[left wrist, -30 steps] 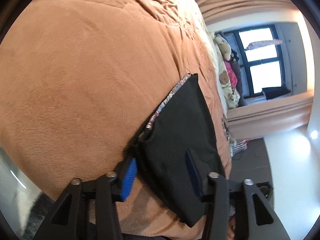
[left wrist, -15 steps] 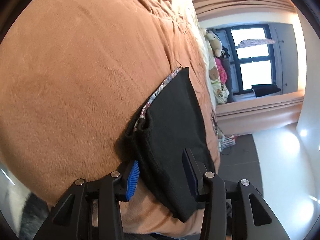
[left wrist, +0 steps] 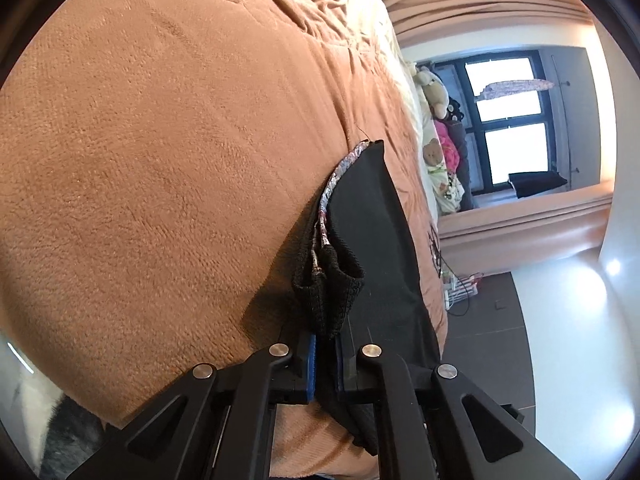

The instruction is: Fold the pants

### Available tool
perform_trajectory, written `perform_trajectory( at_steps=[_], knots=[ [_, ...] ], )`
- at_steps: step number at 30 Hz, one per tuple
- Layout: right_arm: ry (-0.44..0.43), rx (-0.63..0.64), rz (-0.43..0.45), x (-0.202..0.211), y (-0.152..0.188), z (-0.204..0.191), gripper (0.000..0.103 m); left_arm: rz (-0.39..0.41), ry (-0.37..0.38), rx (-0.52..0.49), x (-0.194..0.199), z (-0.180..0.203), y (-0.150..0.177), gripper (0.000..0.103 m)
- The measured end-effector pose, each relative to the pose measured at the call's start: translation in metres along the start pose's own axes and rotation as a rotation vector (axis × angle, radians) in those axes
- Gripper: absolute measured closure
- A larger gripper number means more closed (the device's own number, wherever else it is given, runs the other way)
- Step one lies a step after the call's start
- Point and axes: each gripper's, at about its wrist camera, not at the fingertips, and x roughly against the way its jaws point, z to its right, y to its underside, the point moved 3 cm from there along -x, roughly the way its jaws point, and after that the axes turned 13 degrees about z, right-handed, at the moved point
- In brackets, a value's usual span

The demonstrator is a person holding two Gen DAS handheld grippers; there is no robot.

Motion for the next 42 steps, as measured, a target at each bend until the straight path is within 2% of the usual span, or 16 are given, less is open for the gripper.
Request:
perform_trajectory(
  at_steps=[8,13,16,21,26,34,42],
  knots=[
    [0.008,0.012,0.045,0.007,-0.022,-0.005,0.069,-0.001,-0.030,0.021,-0.006,-0.004,0.005,0.095],
    [0.061,0.020,0.029,-0.014,-0.029,-0.005,0.069,-0.019,-0.054,-0.011,-0.011,0.000,0.009,0.092],
    [0.017,0.011,0.005,-0.029,-0.031,-0.010,0.069,-0.021,-0.063,-0.019,-0.012,0.000,0.010,0.092],
    [0.064,0.047,-0.019,-0.049,-0.038,-0.011,0.069,-0.021,-0.099,-0.052,-0.014,0.004,0.010,0.092],
    [0.046,0.011,-0.018,-0.060,-0.050,-0.008,0.069,-0.014,-0.104,-0.057,-0.015,0.004,0.011,0.092],
    [0.068,0.000,-0.010,-0.078,-0.073,0.009,0.069,0.007,-0.140,-0.093,-0.015,0.008,0.016,0.092],
    [0.045,-0.043,-0.006,-0.098,-0.099,0.023,0.069,0.024,-0.142,-0.075,-0.015,0.007,0.016,0.092]
  ],
)
